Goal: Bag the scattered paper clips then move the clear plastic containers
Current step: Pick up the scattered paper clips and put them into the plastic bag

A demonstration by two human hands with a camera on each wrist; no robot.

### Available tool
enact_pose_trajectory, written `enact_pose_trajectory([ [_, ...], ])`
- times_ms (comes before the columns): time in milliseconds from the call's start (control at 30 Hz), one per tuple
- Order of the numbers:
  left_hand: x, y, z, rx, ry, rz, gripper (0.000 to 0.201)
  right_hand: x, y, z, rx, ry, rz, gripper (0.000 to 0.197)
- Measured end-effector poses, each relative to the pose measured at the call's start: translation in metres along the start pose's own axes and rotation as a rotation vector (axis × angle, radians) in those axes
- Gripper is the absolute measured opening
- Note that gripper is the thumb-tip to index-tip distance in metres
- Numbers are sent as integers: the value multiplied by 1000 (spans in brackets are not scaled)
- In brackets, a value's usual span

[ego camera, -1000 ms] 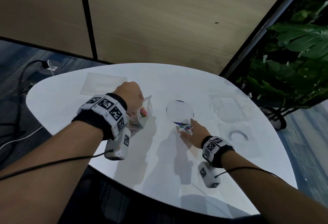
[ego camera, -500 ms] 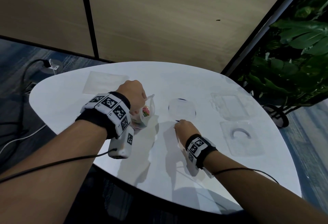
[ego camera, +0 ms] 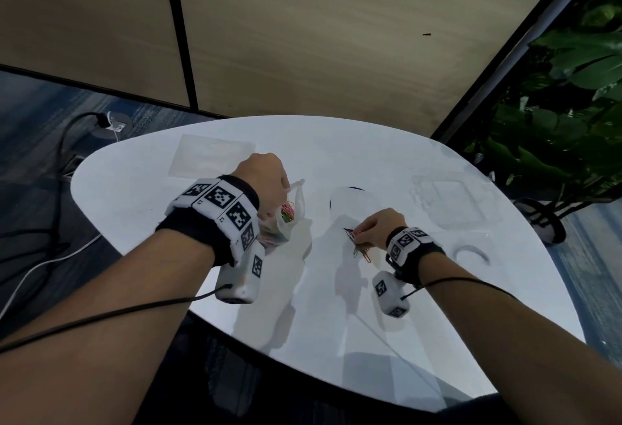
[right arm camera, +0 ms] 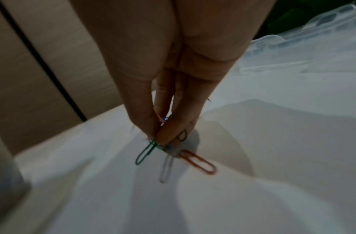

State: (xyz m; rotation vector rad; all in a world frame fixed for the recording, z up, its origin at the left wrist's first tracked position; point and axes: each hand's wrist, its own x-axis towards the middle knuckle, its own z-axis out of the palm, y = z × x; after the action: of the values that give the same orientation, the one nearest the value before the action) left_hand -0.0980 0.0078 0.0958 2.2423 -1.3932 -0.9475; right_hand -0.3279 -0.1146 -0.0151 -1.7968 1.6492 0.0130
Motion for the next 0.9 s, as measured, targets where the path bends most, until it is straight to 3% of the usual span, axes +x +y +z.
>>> enact_pose_trajectory([
  [167,2,3,1,-11,3,-2,27,-22,-44,-16,814,-142,-42,12],
  [233,2,4,2,-23,-4,-9,25,-38,-73,-19,932,-219,-114,19],
  [367,1,3,3,-53,-8,-11,24,-59,-102,-1,842,-244,-219,14],
  [567,-2,4,0,-52,2,4,23,-66,-106,28,342,-71,-417,10],
  [667,2,1,-1,-48,9,3,20,-70,-112,15,230,-171,-531,12],
  [733,3,-1,-2,-43,27,-1,22,-64,-110,-1,446,-234,-479,17],
  [800,2,-3,-3,-46,19,-12,25,-50,-96,-16,572,-157,-387,18],
  [900,2,-5,-5,-41,14,-8,26,-25,-56,-19,279,67,-269,8],
])
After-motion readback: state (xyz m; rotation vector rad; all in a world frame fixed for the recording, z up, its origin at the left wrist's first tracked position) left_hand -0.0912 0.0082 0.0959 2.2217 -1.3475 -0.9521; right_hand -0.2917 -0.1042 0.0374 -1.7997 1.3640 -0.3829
